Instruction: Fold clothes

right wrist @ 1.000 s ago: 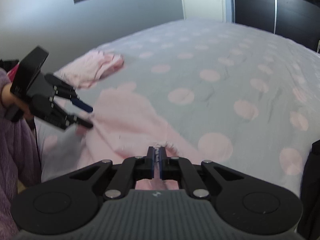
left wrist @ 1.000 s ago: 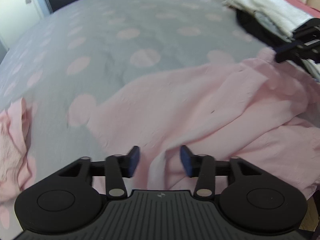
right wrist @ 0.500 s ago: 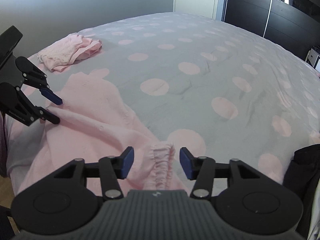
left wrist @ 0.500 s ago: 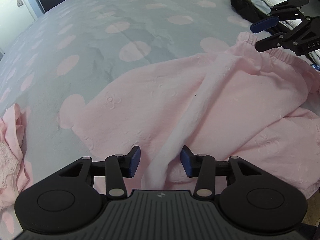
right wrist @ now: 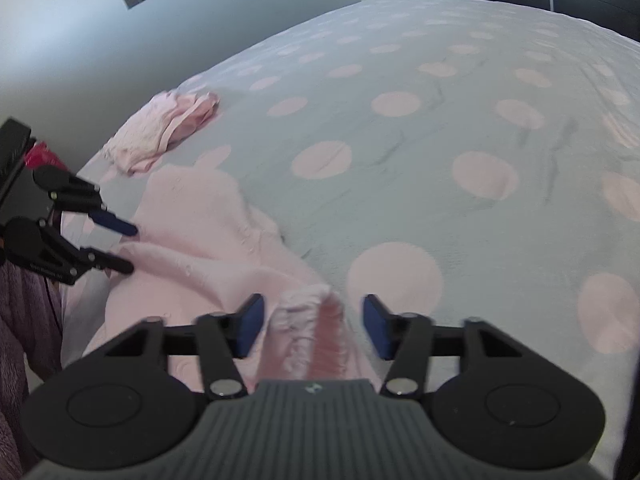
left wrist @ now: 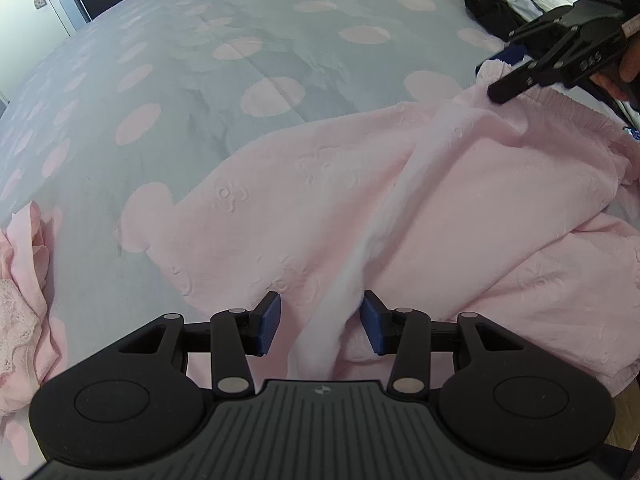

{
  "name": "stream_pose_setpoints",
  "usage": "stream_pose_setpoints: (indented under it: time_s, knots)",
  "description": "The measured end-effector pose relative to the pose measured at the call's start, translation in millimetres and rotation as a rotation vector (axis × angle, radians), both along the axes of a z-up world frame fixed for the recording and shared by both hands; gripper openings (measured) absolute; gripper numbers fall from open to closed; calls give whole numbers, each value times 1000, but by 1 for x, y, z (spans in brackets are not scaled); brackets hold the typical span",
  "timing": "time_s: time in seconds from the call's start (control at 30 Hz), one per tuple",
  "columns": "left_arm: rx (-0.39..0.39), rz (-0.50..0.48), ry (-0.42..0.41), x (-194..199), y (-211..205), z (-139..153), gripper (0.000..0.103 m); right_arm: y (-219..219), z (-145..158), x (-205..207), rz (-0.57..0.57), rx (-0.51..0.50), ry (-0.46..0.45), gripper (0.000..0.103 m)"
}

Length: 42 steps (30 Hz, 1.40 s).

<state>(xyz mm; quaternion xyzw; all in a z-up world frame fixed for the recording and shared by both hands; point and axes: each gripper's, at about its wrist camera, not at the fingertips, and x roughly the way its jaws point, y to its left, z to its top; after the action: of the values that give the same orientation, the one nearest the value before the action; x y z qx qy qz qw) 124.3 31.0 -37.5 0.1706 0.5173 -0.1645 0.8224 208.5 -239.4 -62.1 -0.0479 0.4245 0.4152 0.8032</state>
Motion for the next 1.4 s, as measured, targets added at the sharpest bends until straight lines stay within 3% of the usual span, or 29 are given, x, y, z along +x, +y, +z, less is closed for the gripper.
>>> stream_pose_setpoints:
  time_s: [0.13, 0.23, 0.33, 0.6, 0.77, 1.03, 1.3, 1.37, 1.4]
  knots:
    - [-3, 18, -14, 0, 4, 4, 42, 2, 18, -8, -17, -10, -42, 18]
    - [-10, 24, -40, -3, 5, 10, 42, -8, 46, -18, -99, -39, -131, 15]
    - [-27, 23, -76, -9, 6, 19, 49, -32, 79, -28, -257, -25, -220, 14]
    - [-58, 25, -97, -34, 7, 29, 50, -123, 136, -75, -713, -84, -401, 12]
    - [-197, 52, -54, -46, -3, 33, 50, -175, 142, -106, -895, -117, -421, 11]
    - [-388, 100, 42, -63, -52, 30, 51, -208, 123, -118, -970, -99, -358, 12]
    - [-342, 179, 81, -65, -100, 8, 51, -214, 116, -117, -940, -79, -347, 12]
    - [-313, 190, 82, -64, -103, 1, 35, -216, 115, -118, -939, -76, -345, 12]
    - [-306, 193, 83, -62, -102, -2, 8, -217, 115, -118, -941, -74, -344, 12]
